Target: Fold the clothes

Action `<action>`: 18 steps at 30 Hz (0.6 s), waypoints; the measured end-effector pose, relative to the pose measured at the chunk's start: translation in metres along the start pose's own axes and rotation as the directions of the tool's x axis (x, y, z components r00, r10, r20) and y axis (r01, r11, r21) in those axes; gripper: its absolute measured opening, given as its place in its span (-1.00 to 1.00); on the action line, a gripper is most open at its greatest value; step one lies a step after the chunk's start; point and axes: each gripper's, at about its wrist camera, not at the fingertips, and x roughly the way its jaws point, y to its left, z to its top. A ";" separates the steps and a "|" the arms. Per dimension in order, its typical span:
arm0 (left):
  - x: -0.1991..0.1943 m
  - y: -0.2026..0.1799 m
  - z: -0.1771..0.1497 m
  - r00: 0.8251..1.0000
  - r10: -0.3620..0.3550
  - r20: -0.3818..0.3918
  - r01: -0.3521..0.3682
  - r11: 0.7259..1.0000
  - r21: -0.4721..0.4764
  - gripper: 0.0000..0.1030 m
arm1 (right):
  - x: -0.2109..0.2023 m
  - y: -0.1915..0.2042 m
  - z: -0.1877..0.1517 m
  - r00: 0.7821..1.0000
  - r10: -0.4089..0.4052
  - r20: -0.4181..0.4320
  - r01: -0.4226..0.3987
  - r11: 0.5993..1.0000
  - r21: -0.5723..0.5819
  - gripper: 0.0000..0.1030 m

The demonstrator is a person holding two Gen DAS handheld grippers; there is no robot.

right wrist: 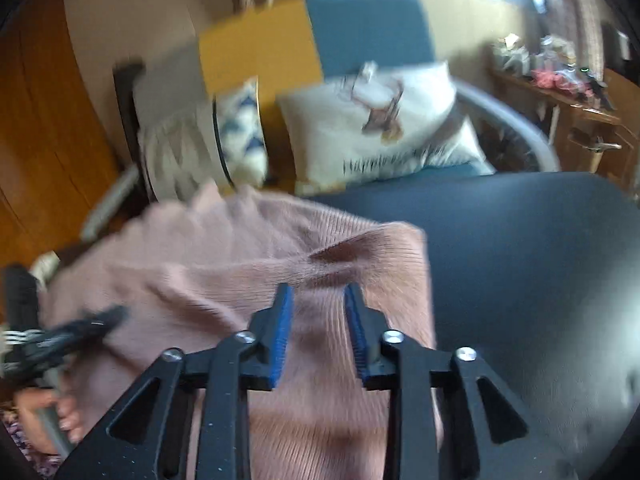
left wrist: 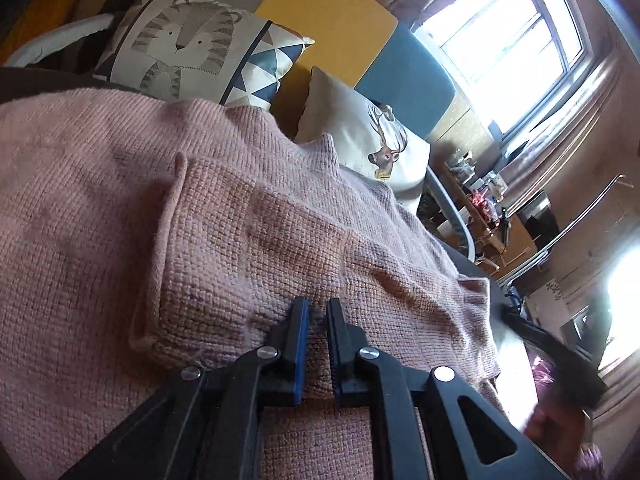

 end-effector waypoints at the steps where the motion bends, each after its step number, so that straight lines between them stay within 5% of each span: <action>1: 0.000 0.001 0.000 1.000 -0.003 0.001 0.003 1.000 -0.001 -0.81 | 0.014 -0.009 0.003 1.000 -0.025 -0.019 0.025 0.999 0.022 -0.55; 2: 0.000 0.001 0.000 1.000 -0.005 0.002 0.005 1.000 -0.002 -0.81 | 0.025 -0.019 0.005 0.999 -0.045 -0.031 0.046 0.998 0.048 -0.63; 3: 0.001 0.002 0.000 1.000 -0.005 0.002 0.005 1.000 -0.004 -0.83 | 0.029 -0.031 0.005 0.998 -0.057 -0.028 0.059 0.995 0.083 -0.95; 9: 0.004 0.006 0.001 1.000 -0.024 -0.005 0.023 0.999 -0.024 -0.92 | 0.035 -0.070 0.000 0.998 -0.048 0.034 0.037 0.961 0.273 -1.00; 13: 0.003 0.008 0.001 0.999 -0.036 -0.003 0.036 0.999 -0.034 -0.92 | 0.032 -0.053 0.003 0.997 -0.074 0.007 0.071 0.975 0.212 -1.00; 18: 0.002 0.009 0.002 0.999 -0.045 -0.001 0.045 0.998 -0.041 -0.92 | 0.001 0.007 -0.006 0.998 0.042 0.053 -0.044 0.998 0.050 -0.87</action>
